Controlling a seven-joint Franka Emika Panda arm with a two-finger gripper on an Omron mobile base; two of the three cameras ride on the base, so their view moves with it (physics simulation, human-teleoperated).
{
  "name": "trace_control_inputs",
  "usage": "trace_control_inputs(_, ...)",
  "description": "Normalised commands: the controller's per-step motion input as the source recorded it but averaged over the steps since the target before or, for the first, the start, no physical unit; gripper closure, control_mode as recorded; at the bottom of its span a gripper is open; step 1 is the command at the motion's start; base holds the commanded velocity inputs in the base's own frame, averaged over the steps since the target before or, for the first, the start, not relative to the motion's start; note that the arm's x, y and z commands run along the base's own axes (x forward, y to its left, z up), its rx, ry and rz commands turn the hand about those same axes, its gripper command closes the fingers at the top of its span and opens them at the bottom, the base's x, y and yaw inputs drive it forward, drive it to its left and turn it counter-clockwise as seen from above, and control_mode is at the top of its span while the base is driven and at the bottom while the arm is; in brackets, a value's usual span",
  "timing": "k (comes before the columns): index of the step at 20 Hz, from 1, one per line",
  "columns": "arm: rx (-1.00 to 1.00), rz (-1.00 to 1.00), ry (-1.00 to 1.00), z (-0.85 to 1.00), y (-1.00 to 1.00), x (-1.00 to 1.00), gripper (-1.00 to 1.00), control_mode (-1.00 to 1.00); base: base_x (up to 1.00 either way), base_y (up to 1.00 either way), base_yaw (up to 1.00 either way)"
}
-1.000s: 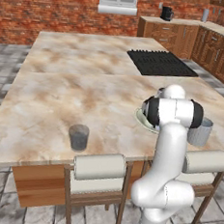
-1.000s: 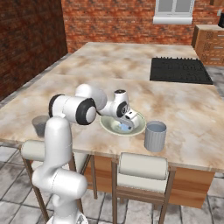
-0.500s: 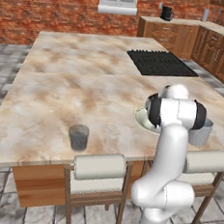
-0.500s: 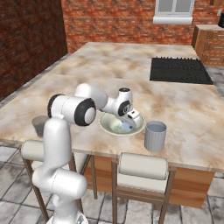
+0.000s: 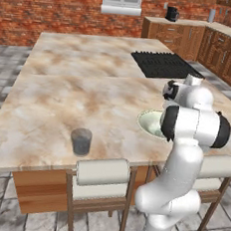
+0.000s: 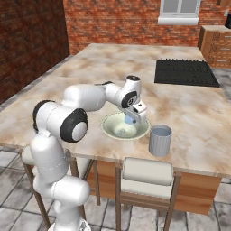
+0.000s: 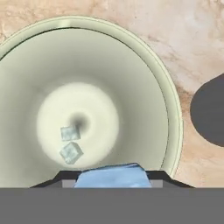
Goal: There are four ice cubes in the ice bowl. Place two ice cubes in each glass of water.
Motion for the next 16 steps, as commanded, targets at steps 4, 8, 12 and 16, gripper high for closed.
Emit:
trace_control_inputs(4, 0.0, -0.01, 0.0, 0.93, 0.49, -0.95, 1.0, -1.0, 0.0, 0.0, 0.0)
trace_control_inputs(8, 0.0, -0.05, 0.07, 0.64, 0.89, -0.9, 1.0, -1.0, 0.0, 0.0, 0.0)
trace_control_inputs(12, -0.02, -0.02, 0.06, 0.34, 0.99, -0.92, 1.0, -1.0, 0.0, 0.0, 0.0)
trace_control_inputs(16, -0.05, 0.11, 0.0, 0.14, 0.78, -1.0, 1.0, -1.0, 0.0, 0.0, 0.0)
